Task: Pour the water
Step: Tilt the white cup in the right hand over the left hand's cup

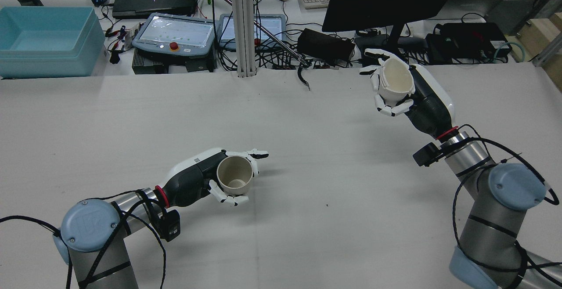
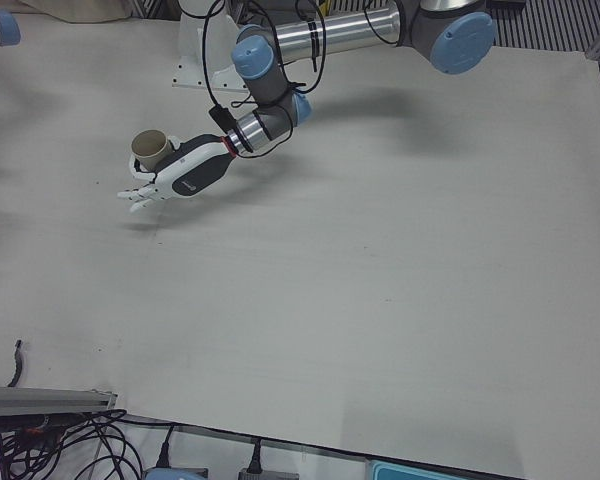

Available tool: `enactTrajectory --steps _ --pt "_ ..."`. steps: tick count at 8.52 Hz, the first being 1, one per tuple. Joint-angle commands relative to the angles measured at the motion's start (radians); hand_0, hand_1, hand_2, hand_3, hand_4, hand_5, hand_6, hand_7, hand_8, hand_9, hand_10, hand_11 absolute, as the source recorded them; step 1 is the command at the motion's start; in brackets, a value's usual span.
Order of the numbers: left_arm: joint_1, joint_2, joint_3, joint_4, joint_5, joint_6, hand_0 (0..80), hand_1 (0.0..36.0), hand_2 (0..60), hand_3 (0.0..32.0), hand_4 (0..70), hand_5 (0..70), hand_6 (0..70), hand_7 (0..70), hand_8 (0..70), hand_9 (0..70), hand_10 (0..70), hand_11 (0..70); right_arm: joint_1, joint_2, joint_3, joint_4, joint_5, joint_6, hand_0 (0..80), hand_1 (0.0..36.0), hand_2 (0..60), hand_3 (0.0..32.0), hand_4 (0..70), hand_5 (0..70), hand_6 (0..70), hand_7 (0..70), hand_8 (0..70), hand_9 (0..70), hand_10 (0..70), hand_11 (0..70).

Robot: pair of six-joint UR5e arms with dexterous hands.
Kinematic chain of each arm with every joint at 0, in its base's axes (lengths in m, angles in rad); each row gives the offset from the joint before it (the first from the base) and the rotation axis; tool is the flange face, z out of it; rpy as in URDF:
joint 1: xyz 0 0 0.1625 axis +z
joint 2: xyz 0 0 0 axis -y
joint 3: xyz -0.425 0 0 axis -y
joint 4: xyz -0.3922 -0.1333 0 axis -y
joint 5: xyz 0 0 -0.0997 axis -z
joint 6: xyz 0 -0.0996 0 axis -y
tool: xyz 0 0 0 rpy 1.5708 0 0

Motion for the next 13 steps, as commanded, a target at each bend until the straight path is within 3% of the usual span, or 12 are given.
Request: enactTrajectory --steps 1,4,6,8,9,11,12,13 --pt "0.046 -0.041 0.045 0.007 -0.001 0.002 80.0 36.0 60.0 0.0 70.0 70.0 11.6 15.7 4.0 1.7 11.3 20.1 -0.041 0.034 0.088 -0.079 -0.002 -0.143 80.0 36.0 55.3 1.0 7.3 22.0 60.5 57.5 25.7 28.0 0.0 3.6" --pt "0.045 -0.041 0.045 0.007 0.001 0.004 80.0 36.0 60.0 0.0 70.0 70.0 13.0 16.6 4.2 1.9 11.5 20.3 -0.154 0.155 0.196 -0.198 -0.071 -0.564 80.0 36.0 56.8 0.0 5.8 23.5 62.1 54.3 25.3 26.4 1.7 6.9" --pt "0.046 -0.044 0.056 0.000 0.001 0.004 80.0 36.0 60.0 0.0 70.0 70.0 12.8 16.2 4.2 1.8 11.6 20.5 -0.194 0.159 0.214 -0.218 -0.090 -0.776 80.0 36.0 57.1 1.0 7.1 22.6 56.1 48.3 20.9 20.8 0.2 4.9" --pt "0.046 -0.050 0.059 -0.001 0.001 0.004 80.0 36.0 60.0 0.0 70.0 70.0 12.7 16.1 4.1 1.8 11.5 20.5 -0.232 0.180 0.219 -0.328 -0.130 -0.968 80.0 36.0 57.7 0.4 6.6 21.1 46.8 40.9 14.4 13.2 0.0 0.7" --pt "0.046 -0.050 0.065 -0.009 0.001 0.004 80.0 36.0 60.0 0.0 70.0 70.0 12.7 16.1 4.1 1.8 11.5 20.5 -0.255 0.180 0.217 -0.357 -0.130 -1.047 80.0 36.0 57.7 5.0 1.2 20.7 40.7 35.8 11.8 10.3 0.0 0.0" --pt "0.046 -0.049 0.077 -0.023 0.001 0.004 80.0 36.0 60.0 0.0 70.0 70.0 12.7 16.1 4.3 1.8 11.7 20.6 -0.257 0.181 0.224 -0.403 -0.127 -1.064 80.0 36.0 60.0 16.6 0.0 19.4 23.6 15.1 4.2 1.6 0.0 0.0" --pt "0.048 -0.049 0.091 -0.033 0.001 0.004 80.0 36.0 60.0 0.0 70.0 70.0 12.8 16.0 4.3 1.8 11.7 20.7 -0.257 0.189 0.230 -0.408 -0.126 -1.067 80.0 36.0 60.0 24.2 0.0 17.4 15.5 7.3 2.1 0.1 0.0 0.0" --pt "0.046 -0.050 0.091 -0.035 0.001 0.002 80.0 36.0 60.0 0.0 70.0 70.0 12.7 16.0 4.2 1.8 11.7 20.8 -0.257 0.201 0.230 -0.422 -0.126 -1.069 80.0 36.0 60.0 28.6 0.0 16.2 10.7 4.1 1.1 0.0 0.0 0.0"
